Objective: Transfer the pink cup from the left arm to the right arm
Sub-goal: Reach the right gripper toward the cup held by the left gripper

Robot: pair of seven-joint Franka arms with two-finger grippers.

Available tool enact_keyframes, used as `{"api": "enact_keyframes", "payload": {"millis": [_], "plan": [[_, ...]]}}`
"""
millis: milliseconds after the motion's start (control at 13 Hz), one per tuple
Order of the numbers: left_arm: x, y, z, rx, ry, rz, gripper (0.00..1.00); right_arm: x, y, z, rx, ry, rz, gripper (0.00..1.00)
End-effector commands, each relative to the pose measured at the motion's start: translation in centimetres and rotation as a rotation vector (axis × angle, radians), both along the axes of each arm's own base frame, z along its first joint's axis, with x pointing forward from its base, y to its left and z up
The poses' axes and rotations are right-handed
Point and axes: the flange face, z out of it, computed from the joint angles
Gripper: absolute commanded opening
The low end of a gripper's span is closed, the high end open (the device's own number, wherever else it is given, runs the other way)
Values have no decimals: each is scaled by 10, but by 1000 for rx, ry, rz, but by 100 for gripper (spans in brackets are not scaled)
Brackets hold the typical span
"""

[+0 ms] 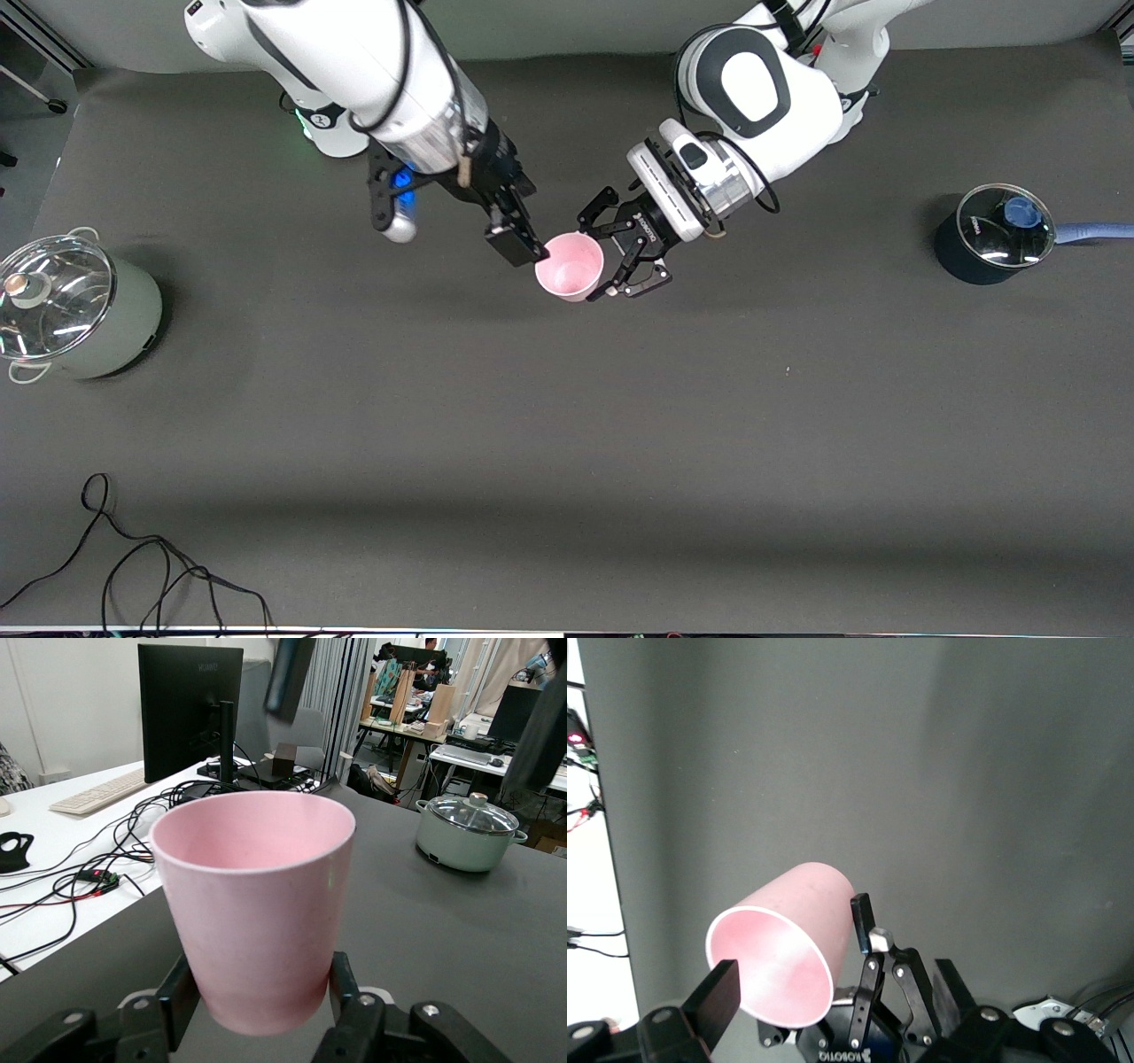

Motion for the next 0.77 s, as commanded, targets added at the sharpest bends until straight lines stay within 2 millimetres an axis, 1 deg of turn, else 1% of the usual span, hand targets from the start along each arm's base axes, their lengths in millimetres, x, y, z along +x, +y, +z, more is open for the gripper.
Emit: {"api": "enact_keyframes", "payload": {"millis": [0,77,154,231,462,538,615,692], "plan": [[-1,-2,7,-7,7,23,17,9,20,-11,-7,-14,-21,97],[-1,-2,7,-7,7,23,17,8,28,-17,-12,-12,-12,97],[-1,-2,7,-8,6,23,17,10,31,-23,-15,-9,-10,97],[-1,-2,7,-8,6,23,17,12,33,-28,-18,-5,-11,97],[0,-2,6,-7,9,24,17,13,35,-33,-29,-17,11,96],[0,-2,5,-8,10,24,17,13,35,-35,-31,-15,12,91],[0,-2,6,-9,9,25,18,13,35,-36,-32,-15,14,78],[0,-2,6,-9,9,25,18,13,35,-36,-32,-15,14,61]]}}
